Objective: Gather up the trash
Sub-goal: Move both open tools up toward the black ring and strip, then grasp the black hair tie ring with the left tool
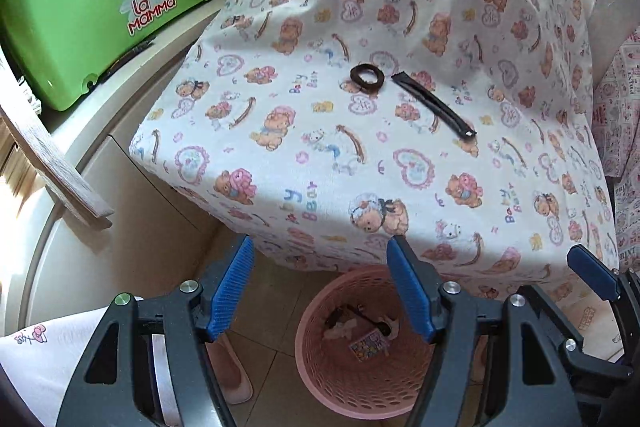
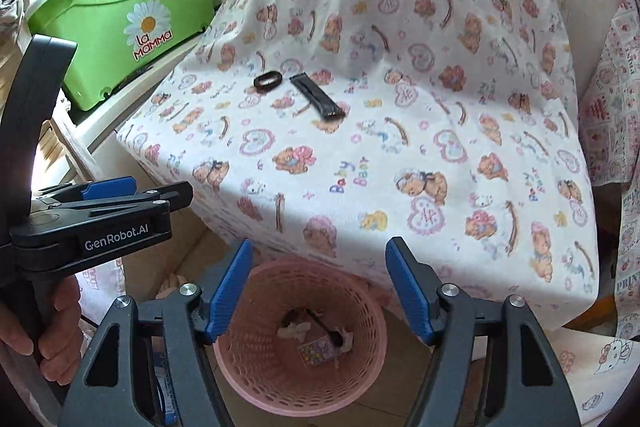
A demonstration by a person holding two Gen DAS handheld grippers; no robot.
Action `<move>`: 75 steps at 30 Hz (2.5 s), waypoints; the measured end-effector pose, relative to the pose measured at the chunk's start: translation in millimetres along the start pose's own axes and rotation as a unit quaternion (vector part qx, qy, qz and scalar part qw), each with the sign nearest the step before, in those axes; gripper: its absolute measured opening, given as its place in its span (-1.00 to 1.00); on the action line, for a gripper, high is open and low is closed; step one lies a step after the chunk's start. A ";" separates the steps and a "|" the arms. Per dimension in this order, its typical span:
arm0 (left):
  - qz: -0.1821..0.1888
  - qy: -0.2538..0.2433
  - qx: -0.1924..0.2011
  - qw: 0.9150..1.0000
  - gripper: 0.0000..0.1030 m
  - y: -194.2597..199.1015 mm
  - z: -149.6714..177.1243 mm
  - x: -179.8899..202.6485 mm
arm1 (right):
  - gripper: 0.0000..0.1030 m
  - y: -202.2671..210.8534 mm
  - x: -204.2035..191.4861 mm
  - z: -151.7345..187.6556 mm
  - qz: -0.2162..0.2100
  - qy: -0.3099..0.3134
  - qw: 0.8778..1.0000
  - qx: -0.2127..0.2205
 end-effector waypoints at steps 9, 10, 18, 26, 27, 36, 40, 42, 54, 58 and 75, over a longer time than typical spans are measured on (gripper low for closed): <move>-0.003 -0.002 0.048 0.999 0.36 22.5 -57.8 -6.1 | 0.40 9.2 -1.6 -25.7 0.030 0.031 0.998 0.045; -0.009 -0.010 0.057 0.998 0.36 25.6 -63.8 -6.4 | 0.40 11.9 -3.0 -29.6 0.037 0.041 0.997 0.050; -0.020 -0.023 0.081 0.996 0.41 25.8 -116.2 -16.3 | 0.61 39.0 -1.8 -80.6 0.027 0.062 0.994 0.088; -0.017 -0.028 0.115 0.993 0.64 21.8 -139.6 -26.2 | 0.61 34.7 19.0 -108.9 0.035 0.071 0.992 0.096; -0.019 -0.028 0.116 0.993 0.66 18.3 -138.3 -27.3 | 0.61 31.9 21.8 -109.4 0.035 0.068 0.992 0.098; -0.005 0.026 0.058 0.998 0.69 -17.0 -133.1 -53.0 | 0.61 -11.0 40.3 -101.4 0.005 0.034 0.997 0.071; -0.030 0.011 0.078 0.996 0.69 -11.0 -137.6 -56.0 | 0.61 -26.9 44.7 -100.7 -0.008 0.022 0.998 0.055; -0.037 -0.001 0.087 0.996 0.69 -7.0 -139.0 -52.0 | 0.61 -34.4 45.4 -101.1 -0.013 0.017 0.999 0.048; -0.045 -0.040 0.131 0.989 0.92 10.9 -142.0 -24.1 | 0.61 -69.3 35.5 -109.8 -0.025 0.018 0.999 0.026; -0.047 -0.037 0.144 0.988 0.97 13.0 -144.4 -21.6 | 0.61 -80.9 33.5 -113.3 -0.023 0.019 0.999 0.018; 0.000 0.028 0.106 0.994 0.97 -7.0 -158.2 -36.2 | 0.03 -134.5 23.3 -106.3 0.001 0.041 0.999 -0.033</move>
Point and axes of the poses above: each gripper's, at about its wrist camera, not at the fingertips, and y roughly against the way its jaws point, x to its right, z to its underside, the point moved 4 cm from there along -y, roughly the way its jaws point, and after that the axes turned 12 degrees about -z, right-handed, at the moved point
